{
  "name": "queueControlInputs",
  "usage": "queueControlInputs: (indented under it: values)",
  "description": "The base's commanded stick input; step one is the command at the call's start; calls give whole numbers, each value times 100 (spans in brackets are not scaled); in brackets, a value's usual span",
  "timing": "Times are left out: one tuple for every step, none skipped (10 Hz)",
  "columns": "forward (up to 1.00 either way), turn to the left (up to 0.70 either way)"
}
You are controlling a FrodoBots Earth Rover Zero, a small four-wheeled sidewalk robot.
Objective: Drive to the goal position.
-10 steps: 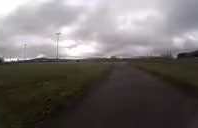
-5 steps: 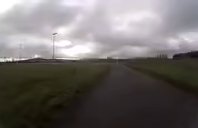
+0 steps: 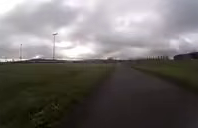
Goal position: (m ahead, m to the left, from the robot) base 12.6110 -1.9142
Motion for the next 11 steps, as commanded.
queueControlInputs:
  values:
    - [100, -40]
    - [100, -40]
    - [0, -98]
    - [0, -91]
    - [0, -33]
    - [0, -81]
    - [0, -100]
    - [0, -83]
    - [0, -45]
    - [0, 0]
    - [0, 0]
